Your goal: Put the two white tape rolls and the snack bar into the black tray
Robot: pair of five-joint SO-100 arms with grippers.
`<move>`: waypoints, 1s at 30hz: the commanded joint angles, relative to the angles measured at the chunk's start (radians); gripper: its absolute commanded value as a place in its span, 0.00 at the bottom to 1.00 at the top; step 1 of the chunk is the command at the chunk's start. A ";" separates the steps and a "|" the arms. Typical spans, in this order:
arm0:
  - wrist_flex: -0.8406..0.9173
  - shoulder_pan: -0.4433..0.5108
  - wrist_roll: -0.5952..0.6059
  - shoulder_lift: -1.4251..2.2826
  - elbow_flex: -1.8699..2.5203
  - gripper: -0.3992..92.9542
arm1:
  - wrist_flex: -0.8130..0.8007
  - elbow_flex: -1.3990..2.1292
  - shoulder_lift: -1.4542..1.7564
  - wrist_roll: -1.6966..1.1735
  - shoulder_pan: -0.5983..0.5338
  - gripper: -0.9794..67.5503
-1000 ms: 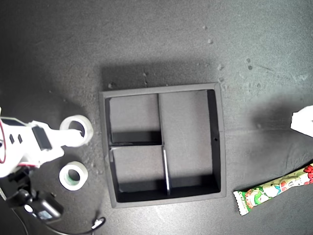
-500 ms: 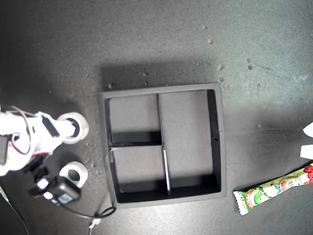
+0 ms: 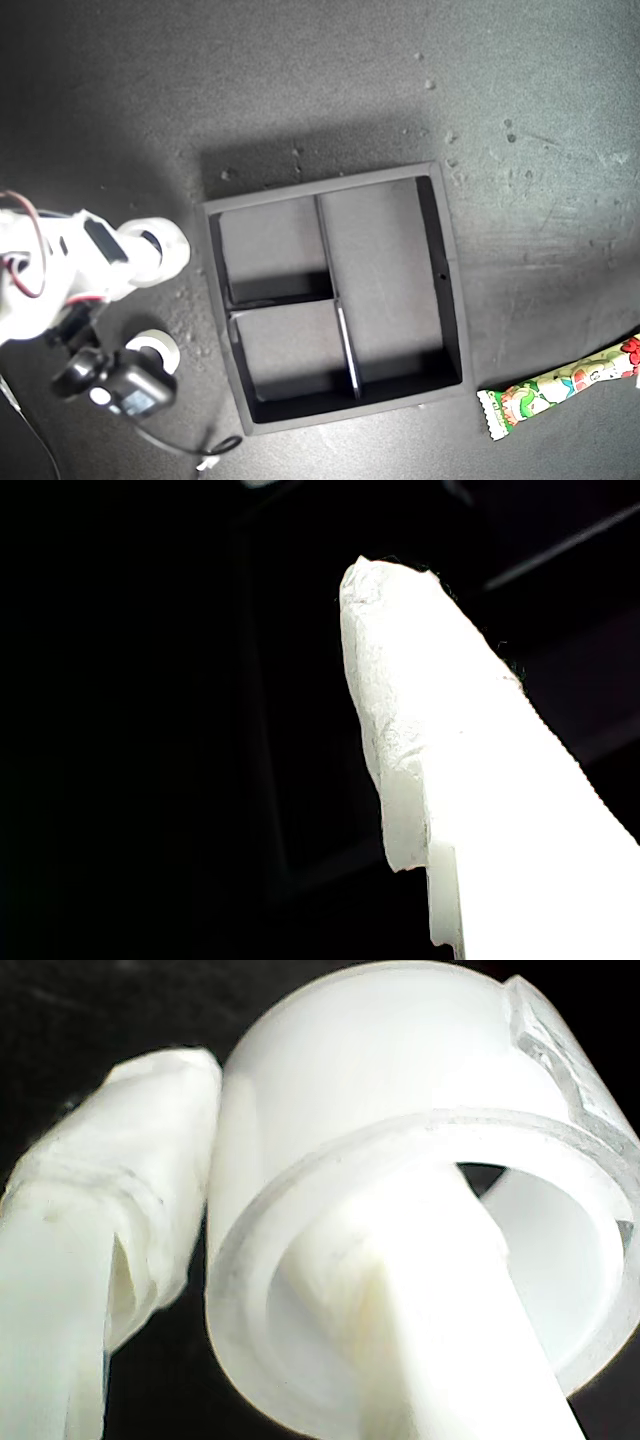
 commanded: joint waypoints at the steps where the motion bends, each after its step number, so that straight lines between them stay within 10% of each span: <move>1: 0.118 -0.015 0.029 0.069 -0.184 0.01 | 0.098 -0.253 -0.199 -0.591 0.017 0.41; 7: 0.198 -0.005 0.074 -0.015 -0.388 0.01 | -0.118 0.120 -0.150 0.548 0.074 0.36; 16: 0.232 0.031 0.155 -0.362 -0.663 0.01 | 0.063 0.232 -0.150 1.180 0.130 0.49; 26: 0.334 0.011 0.213 -0.655 -0.956 0.01 | 0.043 -0.071 -0.179 0.060 0.103 0.50; 30: 0.351 0.014 0.195 -0.788 -1.020 0.01 | 0.387 -0.649 -0.548 -0.213 -0.005 0.52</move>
